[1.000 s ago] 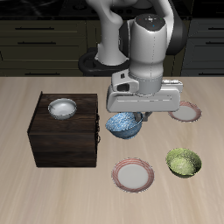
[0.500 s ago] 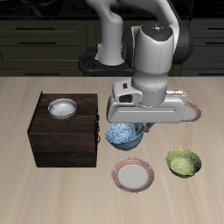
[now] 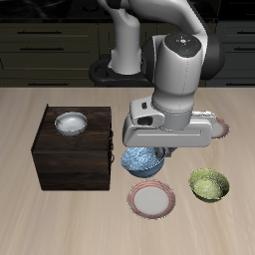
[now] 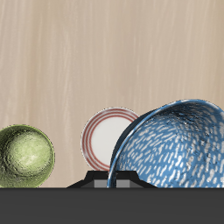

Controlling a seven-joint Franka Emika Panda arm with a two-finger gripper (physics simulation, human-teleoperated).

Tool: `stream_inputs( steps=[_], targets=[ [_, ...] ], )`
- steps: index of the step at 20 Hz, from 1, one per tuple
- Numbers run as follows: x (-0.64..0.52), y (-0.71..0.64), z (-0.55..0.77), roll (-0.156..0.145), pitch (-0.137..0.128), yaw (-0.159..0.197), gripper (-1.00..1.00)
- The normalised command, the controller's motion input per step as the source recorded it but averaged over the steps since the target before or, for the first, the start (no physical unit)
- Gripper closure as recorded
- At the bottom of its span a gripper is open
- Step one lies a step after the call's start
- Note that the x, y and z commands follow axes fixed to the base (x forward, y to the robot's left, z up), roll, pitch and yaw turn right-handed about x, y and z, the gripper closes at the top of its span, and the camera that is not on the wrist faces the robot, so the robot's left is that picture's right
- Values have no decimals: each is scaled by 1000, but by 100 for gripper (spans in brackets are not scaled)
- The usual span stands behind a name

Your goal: Place the blue bowl on the plate next to the green bowl

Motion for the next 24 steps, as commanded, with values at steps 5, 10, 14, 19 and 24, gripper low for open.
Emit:
stream_inputs(
  steps=[5,10,14,19,24],
  targets=[
    [27,10,-209,-13,15,9,100],
    [60,58,-379,-4,26,31,100],
    [41,72,-476,-8,39,16,100],
    [-13,34,-337,8,52,-12,100],
    [-28,17,-379,-2,62,-7,100]
  ],
)
